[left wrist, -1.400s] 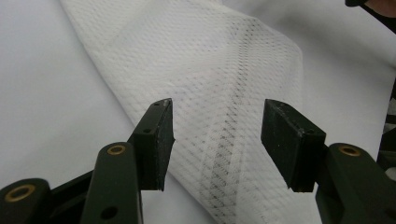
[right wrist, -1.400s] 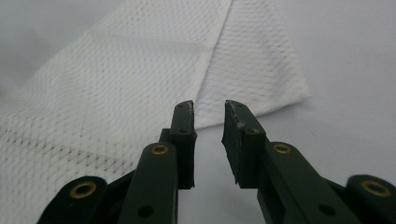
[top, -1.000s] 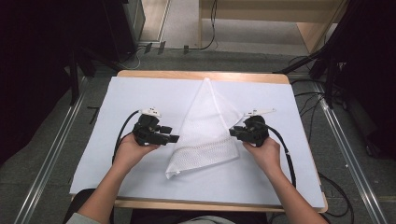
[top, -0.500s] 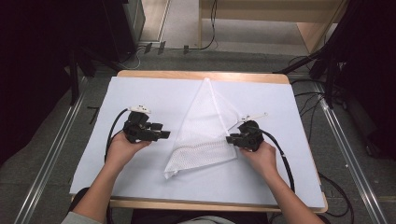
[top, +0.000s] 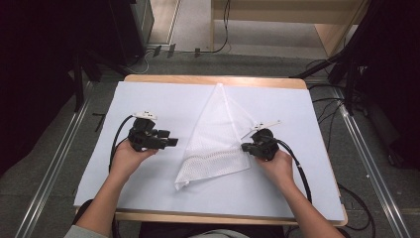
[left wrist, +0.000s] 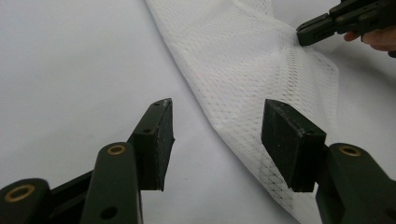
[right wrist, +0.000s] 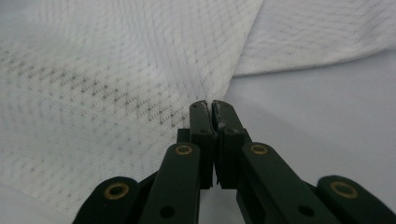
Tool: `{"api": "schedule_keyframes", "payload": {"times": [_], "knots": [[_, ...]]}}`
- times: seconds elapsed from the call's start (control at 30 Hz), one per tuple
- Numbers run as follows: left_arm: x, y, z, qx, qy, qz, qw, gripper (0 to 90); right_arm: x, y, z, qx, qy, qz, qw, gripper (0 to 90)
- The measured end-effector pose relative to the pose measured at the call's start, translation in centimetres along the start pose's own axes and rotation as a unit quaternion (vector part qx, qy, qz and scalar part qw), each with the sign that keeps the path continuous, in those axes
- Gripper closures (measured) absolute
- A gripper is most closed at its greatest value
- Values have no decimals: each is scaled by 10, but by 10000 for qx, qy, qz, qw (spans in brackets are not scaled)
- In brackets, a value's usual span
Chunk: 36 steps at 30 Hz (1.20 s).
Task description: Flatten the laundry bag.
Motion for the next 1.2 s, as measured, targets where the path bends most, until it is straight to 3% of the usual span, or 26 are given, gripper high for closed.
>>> {"api": "schedule_keyframes", "payload": {"times": [0.47,0.73,1.2], "knots": [[-11,-5,-11,-220,134,116,9996,446,-31,37,-18,-101,476,754,9960,899],[-13,-8,-13,-264,184,113,9994,446,-29,63,-39,-360,639,751,9945,899],[-18,-12,-17,-341,233,127,9991,446,-2,103,-68,-664,758,608,9931,899]]}}
Point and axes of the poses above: each handheld gripper's, and its own axes: x roughly forward along the jaws, y roughly out of its top, z roughly to its right, the point moved 5 cm from there along x, roughly forward along the jaws, and after that the axes turned 6 degrees about -z, right-handed, at the moved point
